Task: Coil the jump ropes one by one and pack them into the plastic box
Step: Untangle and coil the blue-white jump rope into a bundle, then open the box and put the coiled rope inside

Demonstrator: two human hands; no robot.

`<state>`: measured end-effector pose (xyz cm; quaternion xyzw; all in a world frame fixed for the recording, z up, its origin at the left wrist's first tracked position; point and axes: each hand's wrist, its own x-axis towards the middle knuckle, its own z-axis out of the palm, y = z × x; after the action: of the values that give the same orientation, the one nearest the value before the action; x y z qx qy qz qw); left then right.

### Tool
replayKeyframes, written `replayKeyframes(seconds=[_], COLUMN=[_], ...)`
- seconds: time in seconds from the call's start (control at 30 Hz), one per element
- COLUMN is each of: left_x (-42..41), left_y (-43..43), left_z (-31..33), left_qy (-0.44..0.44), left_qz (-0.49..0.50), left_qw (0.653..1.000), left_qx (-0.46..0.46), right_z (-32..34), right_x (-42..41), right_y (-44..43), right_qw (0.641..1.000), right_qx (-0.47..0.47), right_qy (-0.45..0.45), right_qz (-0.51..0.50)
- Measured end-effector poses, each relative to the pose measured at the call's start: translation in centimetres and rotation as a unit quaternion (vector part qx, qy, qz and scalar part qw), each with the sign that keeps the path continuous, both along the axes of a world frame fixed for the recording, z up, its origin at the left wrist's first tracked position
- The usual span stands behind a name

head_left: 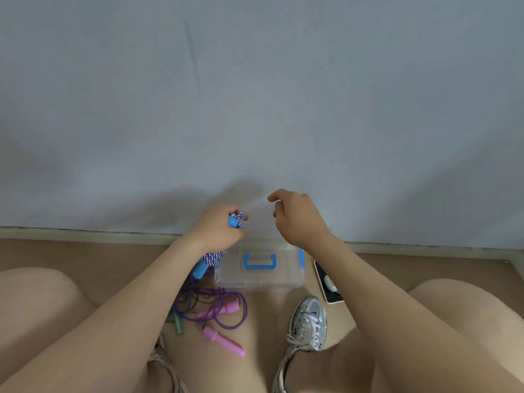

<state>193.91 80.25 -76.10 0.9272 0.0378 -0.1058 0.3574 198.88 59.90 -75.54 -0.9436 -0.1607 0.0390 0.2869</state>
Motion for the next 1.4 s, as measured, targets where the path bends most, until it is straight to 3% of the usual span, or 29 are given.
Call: replayKeyframes(seconds=[0.1, 0.23, 0.4, 0.5, 0.73, 1.0, 1.07, 1.13, 1.23, 1.33, 1.4], left_x=[0.7, 1.0, 0.4, 0.1, 1.0, 0.3, 0.2, 0.0, -0.3, -0.7, -1.1], left_y=[1.0, 2.0, 2.9, 2.6, 3.2, 4.4, 4.5, 4.4, 4.5, 4.8, 4.9], left_z=[-2.4, -6.3, -12.2, -14.5, -19.5, -21.7, -21.7, -22.0, -22.4, -22.3, -21.8], left_qy=[0.022, 0.045, 0.141, 0.152, 0.196, 0.193, 0.187, 0.183, 0.194, 0.212, 0.204], left_qz=[0.032, 0.113, 0.180, 0.200, 0.198, 0.215, 0.220, 0.228, 0.244, 0.265, 0.261], left_qw=[0.999, 0.993, 0.973, 0.968, 0.955, 0.956, 0.957, 0.956, 0.950, 0.938, 0.939], left_qx=[0.022, 0.009, 0.014, -0.004, 0.101, 0.043, 0.031, 0.026, 0.029, 0.068, 0.095], right_z=[-2.9, -8.5, -16.1, -20.4, -23.8, -26.4, -25.8, -24.8, -24.2, -24.1, -24.2], right_x=[1.5, 1.8, -0.5, -0.7, 0.5, 1.7, 1.6, 1.4, 0.1, -0.8, -0.9], right_y=[-0.5, -0.6, -2.3, -3.8, -4.7, -6.0, -5.8, -5.0, -3.7, -2.3, -1.0], right_qw=[0.995, 0.982, 0.952, 0.945, 0.920, 0.863, 0.868, 0.880, 0.916, 0.967, 0.988], right_qx=[-0.068, -0.078, -0.183, -0.136, 0.019, 0.131, 0.090, -0.009, -0.147, -0.149, -0.105], right_qy=[0.061, 0.147, 0.220, 0.223, 0.240, 0.244, 0.250, 0.232, 0.098, 0.010, 0.015], right_qz=[-0.031, -0.093, -0.108, -0.199, -0.309, -0.422, -0.420, -0.414, -0.361, -0.205, -0.110])
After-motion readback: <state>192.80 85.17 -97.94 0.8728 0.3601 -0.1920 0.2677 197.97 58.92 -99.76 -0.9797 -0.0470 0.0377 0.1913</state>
